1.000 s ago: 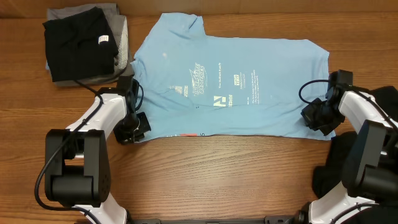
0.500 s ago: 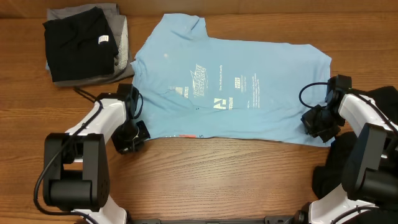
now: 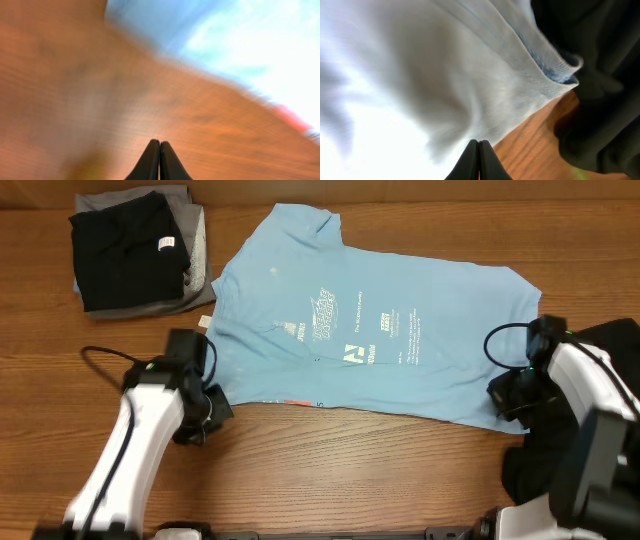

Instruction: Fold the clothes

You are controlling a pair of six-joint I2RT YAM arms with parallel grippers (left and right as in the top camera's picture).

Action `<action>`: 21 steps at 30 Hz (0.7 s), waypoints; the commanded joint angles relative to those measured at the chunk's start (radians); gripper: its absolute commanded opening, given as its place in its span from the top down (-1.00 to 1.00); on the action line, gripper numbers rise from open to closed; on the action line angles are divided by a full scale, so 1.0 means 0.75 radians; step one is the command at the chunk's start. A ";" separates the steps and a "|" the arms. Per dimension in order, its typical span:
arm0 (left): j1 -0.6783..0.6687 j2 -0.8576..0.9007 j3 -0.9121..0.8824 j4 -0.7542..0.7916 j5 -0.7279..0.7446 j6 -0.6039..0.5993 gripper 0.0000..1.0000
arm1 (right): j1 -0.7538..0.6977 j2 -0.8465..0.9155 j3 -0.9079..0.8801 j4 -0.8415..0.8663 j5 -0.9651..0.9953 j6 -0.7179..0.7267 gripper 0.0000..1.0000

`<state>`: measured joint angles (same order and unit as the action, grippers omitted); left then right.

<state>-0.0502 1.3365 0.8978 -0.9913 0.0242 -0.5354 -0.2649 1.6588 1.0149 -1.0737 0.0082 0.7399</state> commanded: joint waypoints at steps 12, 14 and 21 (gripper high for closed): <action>0.005 0.256 0.009 0.667 0.156 0.309 0.87 | 0.002 -0.140 0.007 0.037 0.016 -0.010 0.93; 0.006 0.334 0.009 0.701 0.204 0.338 0.90 | 0.002 -0.140 0.007 0.037 0.016 -0.010 0.93; 0.006 0.542 0.010 0.776 0.165 0.345 0.92 | 0.002 -0.140 0.007 0.056 -0.014 -0.018 0.93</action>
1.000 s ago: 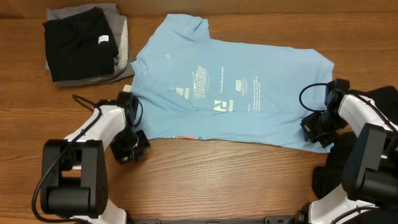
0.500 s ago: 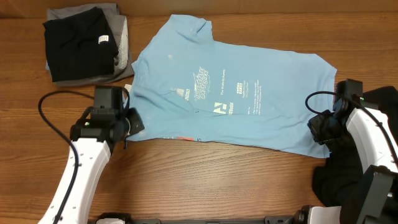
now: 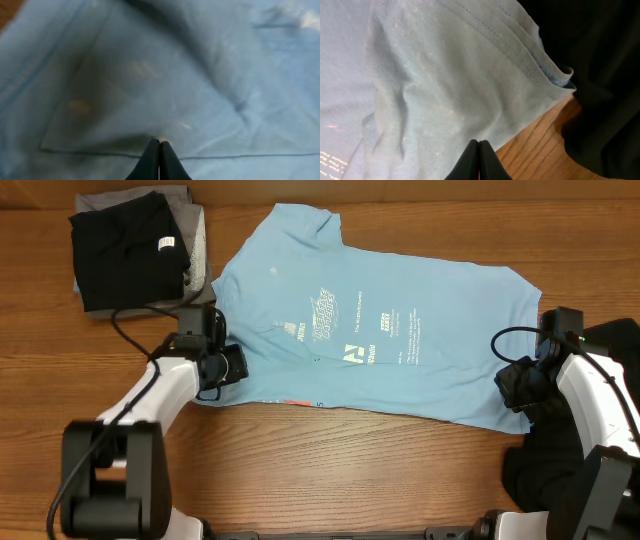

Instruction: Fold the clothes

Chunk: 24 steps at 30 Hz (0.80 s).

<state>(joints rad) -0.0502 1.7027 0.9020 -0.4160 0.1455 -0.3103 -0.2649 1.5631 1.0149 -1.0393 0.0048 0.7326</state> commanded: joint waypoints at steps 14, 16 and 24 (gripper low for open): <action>0.021 0.187 0.004 -0.349 -0.180 -0.163 0.92 | 0.002 -0.012 0.007 0.024 -0.009 -0.009 0.93; 0.034 0.186 0.004 -0.421 -0.180 -0.204 0.92 | 0.002 -0.012 0.007 0.023 -0.009 -0.009 0.93; 0.102 0.162 0.004 -0.704 -0.179 -0.299 0.92 | 0.002 -0.012 0.007 0.006 -0.009 -0.009 0.93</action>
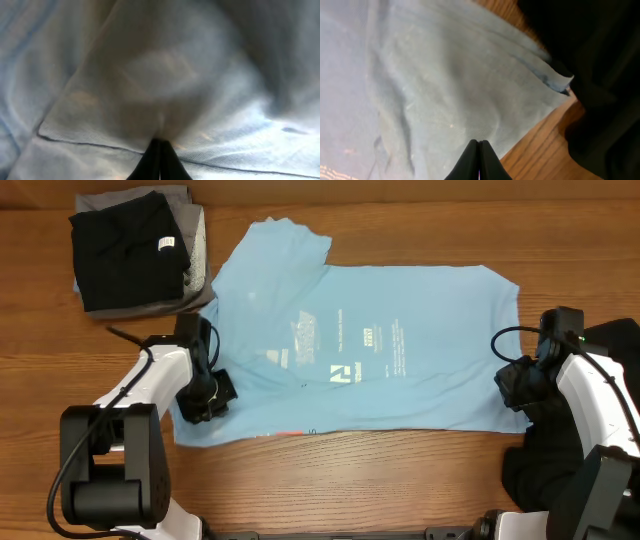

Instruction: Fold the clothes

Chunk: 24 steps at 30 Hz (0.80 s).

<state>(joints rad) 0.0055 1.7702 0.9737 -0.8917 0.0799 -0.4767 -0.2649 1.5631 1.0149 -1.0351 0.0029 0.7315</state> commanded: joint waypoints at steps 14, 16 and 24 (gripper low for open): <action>0.027 -0.507 -0.092 -0.375 -0.152 -0.193 0.92 | 0.003 -0.014 0.007 -0.038 -0.008 -0.007 0.93; 0.027 -0.595 -0.092 -0.367 -0.151 -0.193 0.92 | 0.007 -0.014 0.007 -0.019 -0.014 -0.009 0.93; 0.027 -0.684 -0.092 -0.214 -0.118 -0.191 0.57 | 0.068 -0.006 0.007 0.270 -0.198 -0.244 0.63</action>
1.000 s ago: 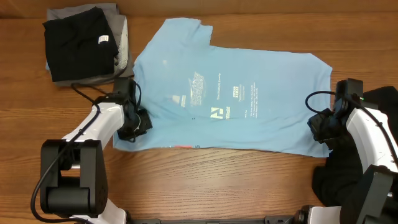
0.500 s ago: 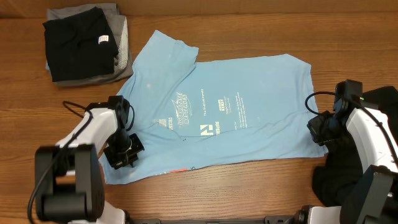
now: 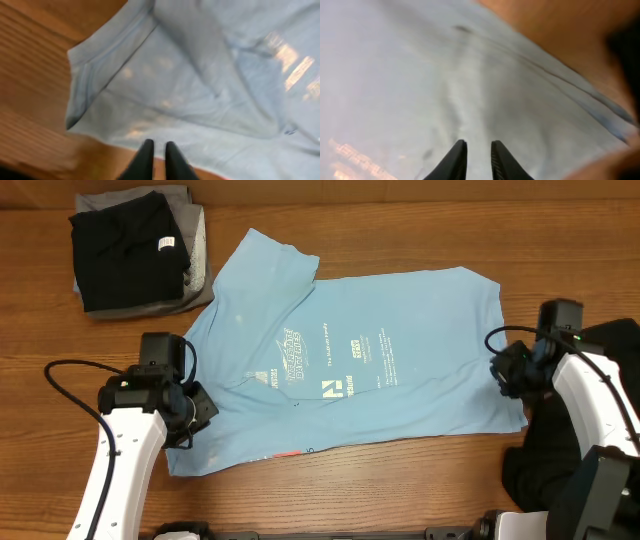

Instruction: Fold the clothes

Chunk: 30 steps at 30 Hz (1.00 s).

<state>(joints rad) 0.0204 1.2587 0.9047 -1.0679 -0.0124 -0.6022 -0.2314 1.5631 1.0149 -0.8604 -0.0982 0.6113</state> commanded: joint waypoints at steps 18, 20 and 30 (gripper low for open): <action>0.007 0.014 0.001 0.084 0.018 -0.010 -1.00 | 0.020 0.243 -0.019 0.064 -0.003 -0.047 0.88; 0.007 0.014 0.001 0.085 0.017 -0.010 -1.00 | 0.020 0.262 -0.019 0.046 0.046 -0.024 0.92; 0.007 0.014 0.001 0.103 0.017 -0.010 -1.00 | 0.000 0.273 -0.030 -0.094 0.150 0.092 0.92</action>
<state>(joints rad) 0.0204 1.2640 0.9043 -0.9981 0.0006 -0.6071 -0.2218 1.7611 1.0073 -0.9211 -0.0219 0.6571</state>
